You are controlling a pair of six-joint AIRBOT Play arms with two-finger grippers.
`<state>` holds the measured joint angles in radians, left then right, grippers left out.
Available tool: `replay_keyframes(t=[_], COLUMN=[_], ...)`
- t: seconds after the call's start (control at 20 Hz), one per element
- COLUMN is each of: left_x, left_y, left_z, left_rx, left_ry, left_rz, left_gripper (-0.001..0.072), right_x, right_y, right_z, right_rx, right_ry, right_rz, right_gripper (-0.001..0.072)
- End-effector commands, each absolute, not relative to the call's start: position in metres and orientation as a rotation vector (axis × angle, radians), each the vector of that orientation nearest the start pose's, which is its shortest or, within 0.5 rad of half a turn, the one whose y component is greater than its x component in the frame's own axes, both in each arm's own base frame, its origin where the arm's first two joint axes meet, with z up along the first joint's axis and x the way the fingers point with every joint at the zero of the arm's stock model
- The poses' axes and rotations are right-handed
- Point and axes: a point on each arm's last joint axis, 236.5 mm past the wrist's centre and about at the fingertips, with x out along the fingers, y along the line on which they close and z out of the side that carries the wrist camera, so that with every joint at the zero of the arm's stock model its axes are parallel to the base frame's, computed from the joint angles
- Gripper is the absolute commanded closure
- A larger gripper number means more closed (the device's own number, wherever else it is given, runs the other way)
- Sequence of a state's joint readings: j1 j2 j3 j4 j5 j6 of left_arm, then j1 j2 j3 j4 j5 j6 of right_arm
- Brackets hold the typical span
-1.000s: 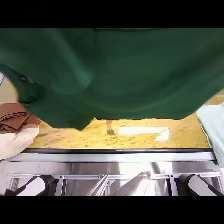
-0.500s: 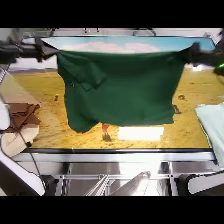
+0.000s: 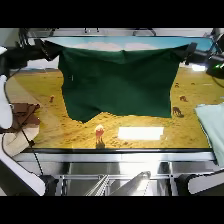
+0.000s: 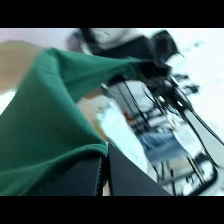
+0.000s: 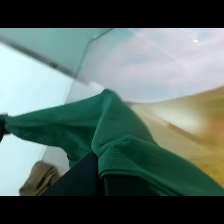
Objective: Fold the shirts.
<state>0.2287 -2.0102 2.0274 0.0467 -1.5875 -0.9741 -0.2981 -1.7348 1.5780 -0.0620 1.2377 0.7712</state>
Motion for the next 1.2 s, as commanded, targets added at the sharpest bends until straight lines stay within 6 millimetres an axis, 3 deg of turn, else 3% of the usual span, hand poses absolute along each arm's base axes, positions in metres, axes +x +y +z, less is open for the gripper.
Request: replay_keyframes(t=[0.0,0.15,0.35,0.45,0.55,0.65,0.7,0.8,0.85,0.9,1.0,1.15], left_x=[0.438,0.362,0.229,0.181,0.153,0.158,0.164,0.184,0.205,0.229,0.275,0.322], left_y=[-0.146,-0.170,-0.184,-0.183,-0.183,-0.174,-0.168,-0.149,-0.130,-0.111,-0.080,-0.085], left_z=[0.258,0.338,0.439,0.470,0.474,0.471,0.475,0.468,0.455,0.436,0.368,0.259], left_rx=[-0.638,-0.507,-0.294,-0.259,-0.176,-0.140,-0.143,-0.191,-0.263,-0.326,-0.431,-0.498], left_ry=[0.616,0.468,0.211,0.124,0.136,0.185,0.176,0.231,0.296,0.366,0.588,0.906], left_rz=[-1.448,-1.434,-1.315,-1.186,-1.054,-0.928,-0.906,-0.904,-0.881,-0.850,-0.784,-0.808], left_gripper=[0.0689,0.0688,0.0686,0.0683,0.0682,0.0681,0.0681,0.0681,0.0681,0.0681,0.0681,0.0681], right_x=[0.477,0.415,0.312,0.267,0.245,0.244,0.251,0.277,0.293,0.311,0.345,0.383], right_y=[0.092,0.104,0.106,0.101,0.086,0.064,0.051,0.025,0.018,0.013,0.011,0.025], right_z=[0.227,0.306,0.426,0.471,0.494,0.488,0.475,0.442,0.422,0.396,0.336,0.237], right_rx=[0.560,0.377,0.162,0.094,0.037,0.065,0.092,0.204,0.246,0.310,0.430,0.580], right_ry=[0.520,0.410,0.110,-0.042,-0.129,-0.091,-0.037,0.090,0.147,0.224,0.377,0.594], right_rz=[0.971,0.965,0.819,0.679,0.507,0.368,0.312,0.264,0.276,0.305,0.356,0.414], right_gripper=[0.0691,0.0690,0.0690,0.0691,0.0691,0.0691,0.0690,0.0691,0.0691,0.0691,0.0691,0.0691])
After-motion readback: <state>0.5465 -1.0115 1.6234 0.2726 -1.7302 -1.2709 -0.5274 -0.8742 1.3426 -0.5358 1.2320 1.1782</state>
